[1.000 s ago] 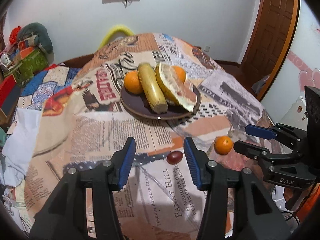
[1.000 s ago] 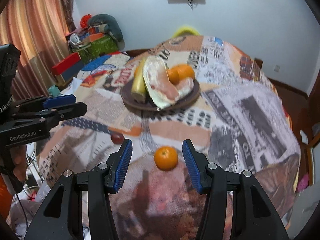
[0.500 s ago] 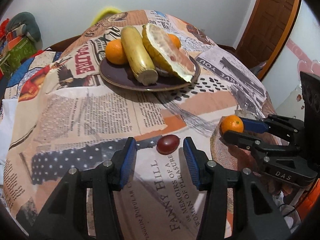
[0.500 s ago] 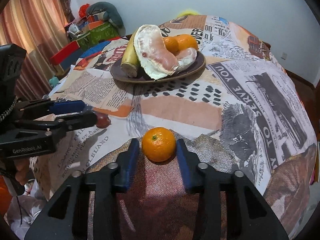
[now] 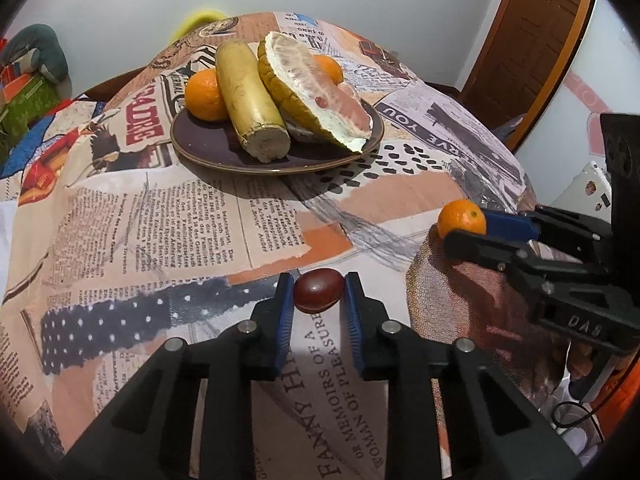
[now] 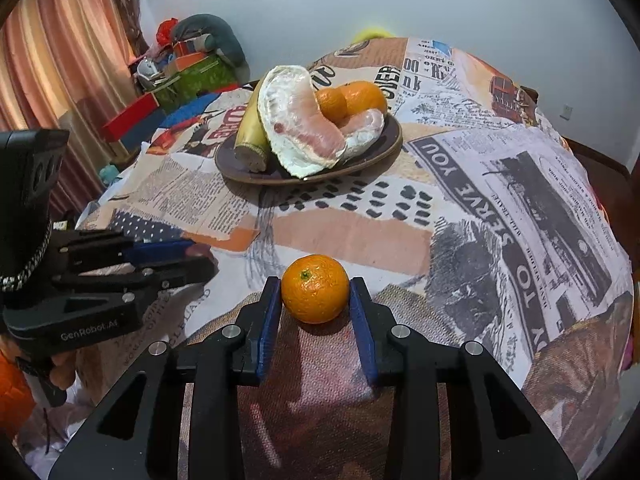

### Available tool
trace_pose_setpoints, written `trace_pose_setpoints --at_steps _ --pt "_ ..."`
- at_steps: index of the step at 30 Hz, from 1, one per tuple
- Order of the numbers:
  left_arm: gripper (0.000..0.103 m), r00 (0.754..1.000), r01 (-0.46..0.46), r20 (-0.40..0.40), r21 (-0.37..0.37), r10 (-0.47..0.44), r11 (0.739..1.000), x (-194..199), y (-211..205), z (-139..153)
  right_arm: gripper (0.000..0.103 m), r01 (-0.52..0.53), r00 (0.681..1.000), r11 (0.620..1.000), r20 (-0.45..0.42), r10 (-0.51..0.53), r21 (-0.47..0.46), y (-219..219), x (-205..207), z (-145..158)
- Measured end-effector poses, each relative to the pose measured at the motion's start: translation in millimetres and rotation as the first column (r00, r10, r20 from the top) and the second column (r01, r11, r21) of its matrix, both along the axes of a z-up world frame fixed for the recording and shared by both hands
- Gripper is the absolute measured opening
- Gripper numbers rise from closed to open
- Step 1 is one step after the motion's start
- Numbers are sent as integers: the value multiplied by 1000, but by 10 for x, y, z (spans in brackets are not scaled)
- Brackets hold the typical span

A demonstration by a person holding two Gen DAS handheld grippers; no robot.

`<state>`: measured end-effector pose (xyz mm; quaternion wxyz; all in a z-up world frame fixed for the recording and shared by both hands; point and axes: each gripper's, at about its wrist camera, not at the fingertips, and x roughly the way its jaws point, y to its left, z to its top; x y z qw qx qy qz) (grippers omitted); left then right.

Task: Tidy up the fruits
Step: 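Close the right tool on the mandarin and lift it, then lower the mandarin onto the plate and open the right tool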

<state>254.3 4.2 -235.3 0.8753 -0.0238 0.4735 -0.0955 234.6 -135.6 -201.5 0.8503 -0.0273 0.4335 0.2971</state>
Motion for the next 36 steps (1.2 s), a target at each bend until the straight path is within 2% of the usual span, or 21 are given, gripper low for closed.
trace_pose_setpoints --at_steps 9,20,27,36 --pt "25 998 -36 56 21 35 999 24 140 204 31 26 999 999 36 -27 21 -31 136 159" --pt "25 986 -105 138 38 99 994 254 448 445 31 48 993 998 106 -53 47 -27 432 408" --pt "25 983 -118 149 39 111 992 493 532 427 31 61 992 997 112 -66 51 20 683 416" --pt "25 984 -123 138 54 114 991 745 590 310 31 34 994 999 102 -33 -3 191 934 265"
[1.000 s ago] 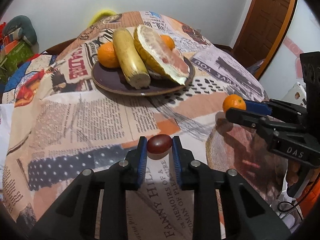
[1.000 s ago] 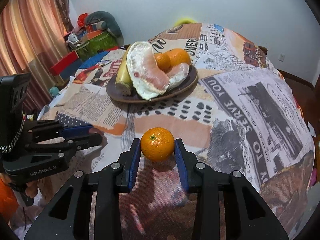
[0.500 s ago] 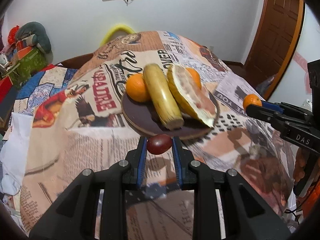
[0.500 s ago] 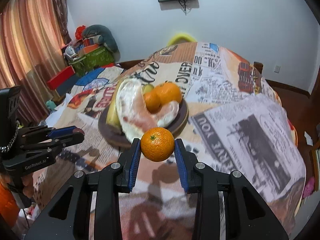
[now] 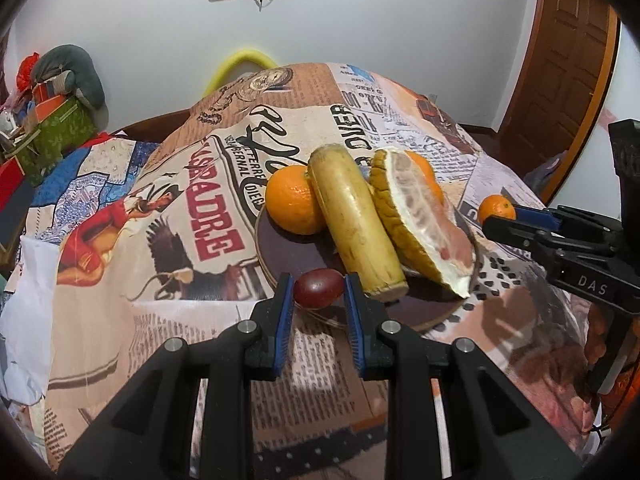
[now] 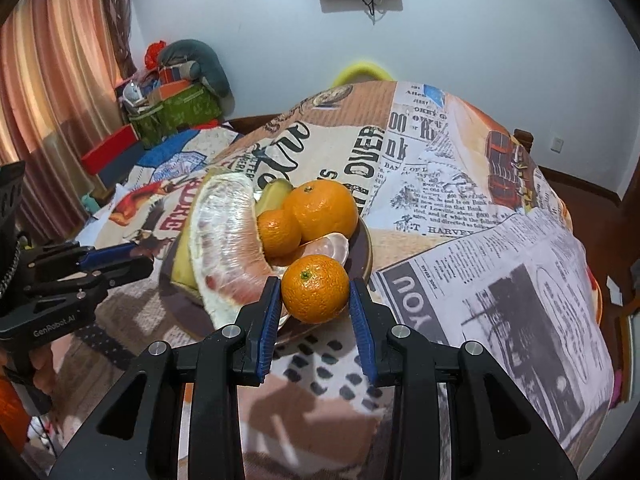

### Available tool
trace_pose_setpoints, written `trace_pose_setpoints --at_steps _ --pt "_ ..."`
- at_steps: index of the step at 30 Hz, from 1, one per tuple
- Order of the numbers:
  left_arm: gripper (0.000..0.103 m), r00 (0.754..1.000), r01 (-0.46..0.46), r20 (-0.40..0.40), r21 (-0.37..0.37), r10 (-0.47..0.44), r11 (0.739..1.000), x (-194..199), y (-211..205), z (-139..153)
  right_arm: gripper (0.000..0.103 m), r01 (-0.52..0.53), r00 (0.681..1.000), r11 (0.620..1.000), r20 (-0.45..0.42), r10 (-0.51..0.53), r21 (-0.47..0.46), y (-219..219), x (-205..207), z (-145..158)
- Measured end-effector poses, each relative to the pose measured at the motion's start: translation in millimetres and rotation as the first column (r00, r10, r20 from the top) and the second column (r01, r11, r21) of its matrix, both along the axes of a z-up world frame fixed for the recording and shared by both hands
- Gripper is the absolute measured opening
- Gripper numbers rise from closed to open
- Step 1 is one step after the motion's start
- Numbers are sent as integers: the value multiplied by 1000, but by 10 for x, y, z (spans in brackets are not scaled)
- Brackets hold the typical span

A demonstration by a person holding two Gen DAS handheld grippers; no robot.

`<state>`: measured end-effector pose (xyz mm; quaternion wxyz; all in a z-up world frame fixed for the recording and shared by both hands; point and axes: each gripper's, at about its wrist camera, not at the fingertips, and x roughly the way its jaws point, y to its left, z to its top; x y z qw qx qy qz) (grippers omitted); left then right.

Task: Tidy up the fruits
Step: 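Lower the mandarin onto the plate and open the right tool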

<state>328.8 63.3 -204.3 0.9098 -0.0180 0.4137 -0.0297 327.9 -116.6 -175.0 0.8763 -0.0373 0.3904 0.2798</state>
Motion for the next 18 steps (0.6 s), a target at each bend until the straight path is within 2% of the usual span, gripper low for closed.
trace_pose_setpoints --at_steps 5,12,18 --pt "25 1000 -4 -19 -9 4 1000 109 19 -84 32 -3 1000 1000 -29 3 -13 22 106 -102" --pt "25 999 -13 -32 -12 13 1000 175 18 -158 32 -5 997 1000 -79 7 25 -16 169 -152" --pt "25 999 -17 -43 -14 16 1000 195 16 -184 38 -3 997 1000 -80 5 23 -32 177 -150"
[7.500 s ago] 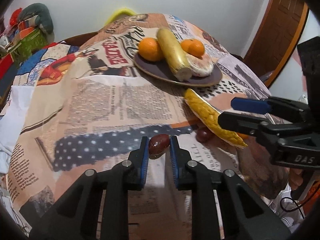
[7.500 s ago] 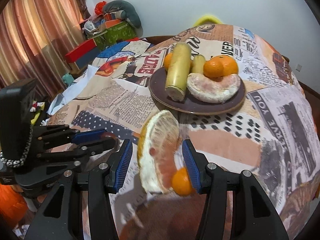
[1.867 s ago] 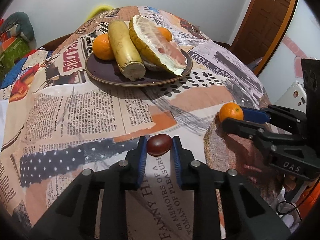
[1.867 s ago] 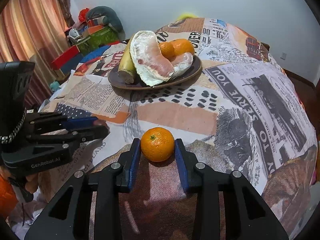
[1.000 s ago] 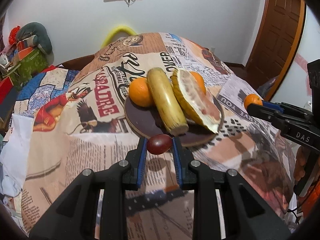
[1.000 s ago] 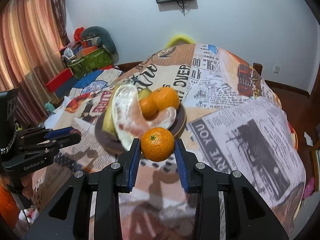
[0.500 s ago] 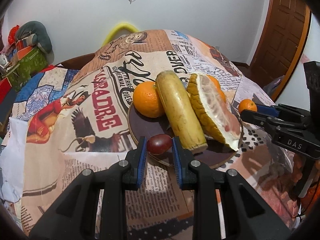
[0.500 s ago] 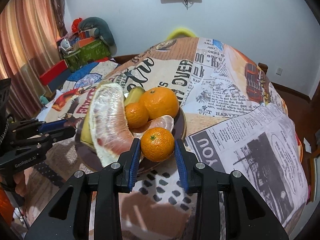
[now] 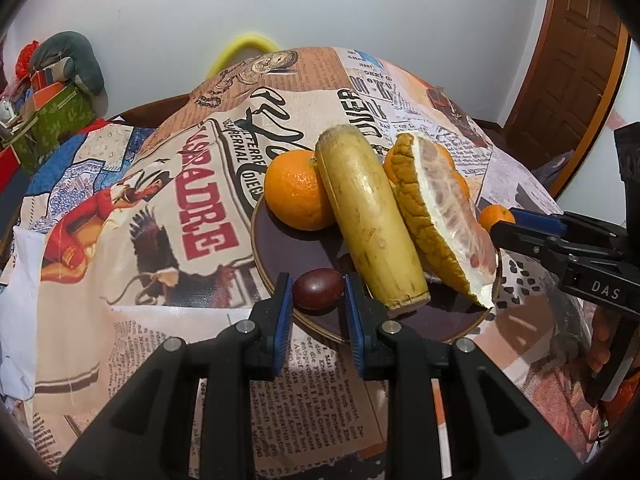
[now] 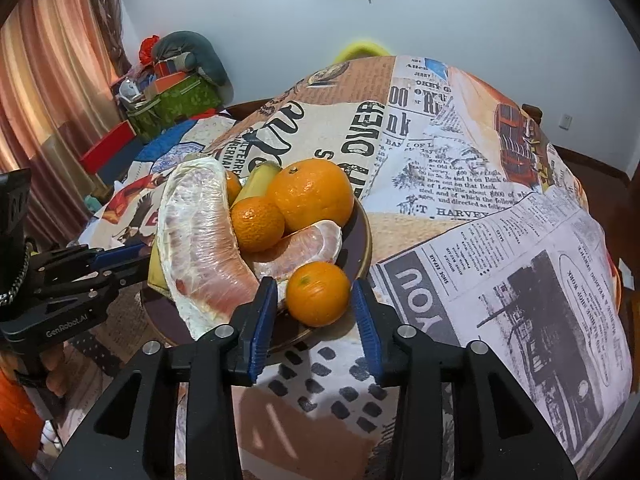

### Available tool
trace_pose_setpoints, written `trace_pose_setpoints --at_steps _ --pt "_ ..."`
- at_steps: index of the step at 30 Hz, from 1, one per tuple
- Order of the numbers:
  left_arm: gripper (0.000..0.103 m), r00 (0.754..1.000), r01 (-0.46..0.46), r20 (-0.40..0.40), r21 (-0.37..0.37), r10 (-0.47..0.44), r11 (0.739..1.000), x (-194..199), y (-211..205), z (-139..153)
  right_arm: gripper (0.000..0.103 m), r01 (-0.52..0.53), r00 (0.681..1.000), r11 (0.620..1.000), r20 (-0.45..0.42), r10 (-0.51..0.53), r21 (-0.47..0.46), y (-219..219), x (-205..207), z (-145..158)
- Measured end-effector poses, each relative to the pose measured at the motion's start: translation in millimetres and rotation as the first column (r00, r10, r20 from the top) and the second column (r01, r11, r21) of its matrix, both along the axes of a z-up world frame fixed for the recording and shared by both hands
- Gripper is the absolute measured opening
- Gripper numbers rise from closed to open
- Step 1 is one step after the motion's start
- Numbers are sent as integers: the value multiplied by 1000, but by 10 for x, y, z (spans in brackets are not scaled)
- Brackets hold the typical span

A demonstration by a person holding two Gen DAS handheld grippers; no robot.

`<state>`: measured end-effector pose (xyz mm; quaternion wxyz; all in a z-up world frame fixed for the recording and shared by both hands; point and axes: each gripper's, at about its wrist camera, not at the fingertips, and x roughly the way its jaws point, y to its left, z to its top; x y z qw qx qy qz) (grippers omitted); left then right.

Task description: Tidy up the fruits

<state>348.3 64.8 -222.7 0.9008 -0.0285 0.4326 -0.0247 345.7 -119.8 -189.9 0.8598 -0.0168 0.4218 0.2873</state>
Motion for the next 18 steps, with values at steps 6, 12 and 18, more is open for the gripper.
trace_pose_setpoints --at_steps 6,12,18 --pt "28 1000 -8 7 -2 8 1000 -31 16 46 38 2 1000 1000 5 -2 0 -29 -10 20" --pt "39 998 -20 54 4 20 1000 -203 11 266 38 15 1000 1000 24 -15 10 -92 -63 130" --pt "39 988 -29 151 0 29 1000 -517 -50 716 38 22 994 999 108 -26 36 -172 -295 503"
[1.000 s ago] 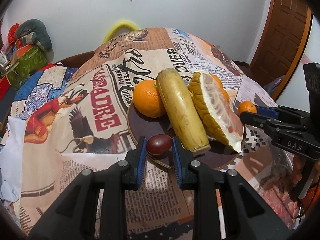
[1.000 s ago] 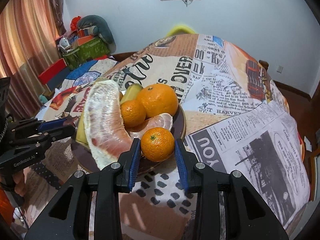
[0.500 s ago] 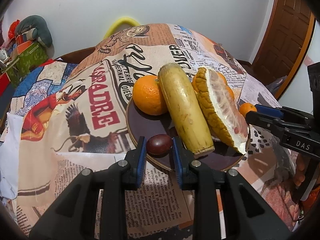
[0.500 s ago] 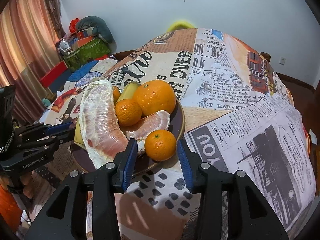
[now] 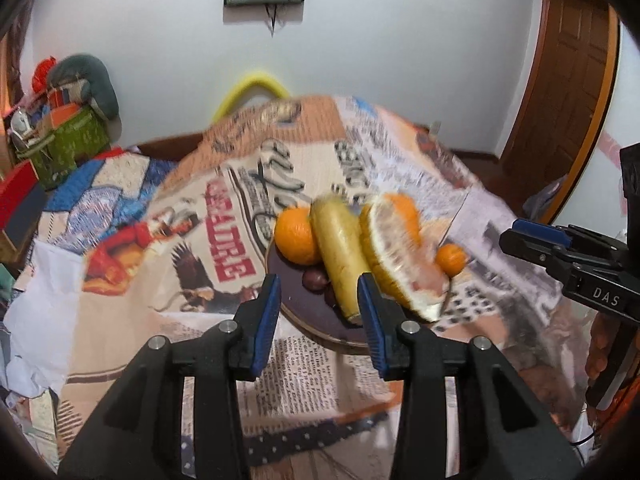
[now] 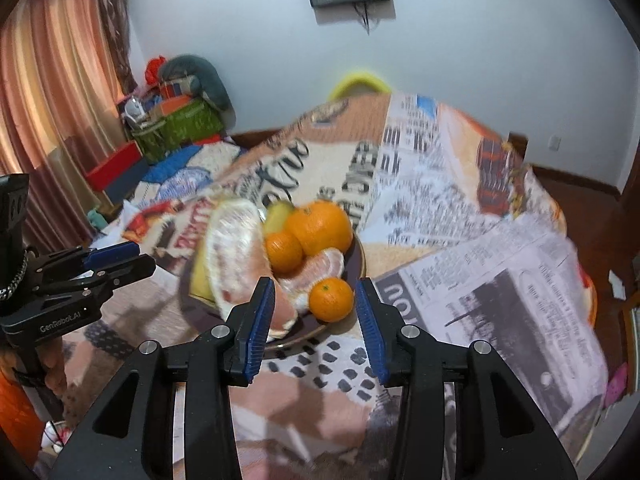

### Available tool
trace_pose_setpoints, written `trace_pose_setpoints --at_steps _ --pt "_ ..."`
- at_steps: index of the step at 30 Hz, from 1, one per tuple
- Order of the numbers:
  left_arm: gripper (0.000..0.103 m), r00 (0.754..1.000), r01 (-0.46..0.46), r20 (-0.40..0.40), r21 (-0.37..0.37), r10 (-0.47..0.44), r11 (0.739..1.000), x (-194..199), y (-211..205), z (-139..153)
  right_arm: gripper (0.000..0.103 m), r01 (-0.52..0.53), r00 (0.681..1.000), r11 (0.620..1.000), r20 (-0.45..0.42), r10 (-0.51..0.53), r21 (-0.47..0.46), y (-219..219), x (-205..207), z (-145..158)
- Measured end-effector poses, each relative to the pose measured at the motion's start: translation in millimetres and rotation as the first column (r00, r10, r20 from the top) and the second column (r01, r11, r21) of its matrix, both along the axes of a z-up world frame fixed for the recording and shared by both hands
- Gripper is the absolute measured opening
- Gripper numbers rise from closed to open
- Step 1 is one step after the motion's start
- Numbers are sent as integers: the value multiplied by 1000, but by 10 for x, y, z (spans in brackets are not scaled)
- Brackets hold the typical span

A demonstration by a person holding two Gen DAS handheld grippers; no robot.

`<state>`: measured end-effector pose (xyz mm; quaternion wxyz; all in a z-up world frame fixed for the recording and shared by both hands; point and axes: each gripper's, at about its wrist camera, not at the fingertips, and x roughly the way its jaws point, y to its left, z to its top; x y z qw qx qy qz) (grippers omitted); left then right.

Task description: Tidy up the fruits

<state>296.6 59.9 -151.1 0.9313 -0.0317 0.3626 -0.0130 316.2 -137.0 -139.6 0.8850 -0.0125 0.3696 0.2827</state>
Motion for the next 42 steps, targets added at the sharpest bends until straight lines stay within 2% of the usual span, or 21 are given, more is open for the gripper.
trace_pose_setpoints --at_steps 5,10,14,18,21,24,27,28,30,35,42 --pt "39 990 -7 140 14 5 1000 -416 -118 534 38 19 993 999 116 -24 48 -103 -333 490" --pt "39 959 -1 282 14 -3 1000 -921 -274 1060 38 34 971 994 233 -58 103 -200 -729 937" --pt "40 934 -2 357 12 -2 1000 -1285 -359 1354 40 28 943 990 324 -73 139 -258 -1090 1214" --pt "49 901 -15 435 10 9 1000 -1645 -419 1564 45 34 916 984 390 -100 172 -304 -1378 1381" --pt "56 883 -25 470 26 10 999 -1813 -463 1635 48 39 898 980 423 -119 195 -330 -1543 1439" --pt "61 870 -29 492 33 9 999 -1956 -503 1677 55 45 889 976 438 -136 212 -335 -1628 1453" --pt "74 864 -27 504 38 4 999 -2037 -526 1682 65 62 879 977 453 -150 204 -309 -1680 1439" --pt "80 862 -29 507 37 6 999 -2062 -532 1679 69 69 876 977 456 -155 200 -301 -1695 1441" --pt "86 858 -34 513 45 6 998 -2098 -551 1671 76 82 870 977 464 -166 196 -282 -1723 1426" --pt "97 854 -46 520 52 12 998 -2152 -583 1643 100 119 856 973 475 -201 198 -288 -1822 1406" --pt "99 851 -56 523 26 34 998 -2201 -533 1624 103 138 841 973 498 -213 185 -312 -1944 1405"
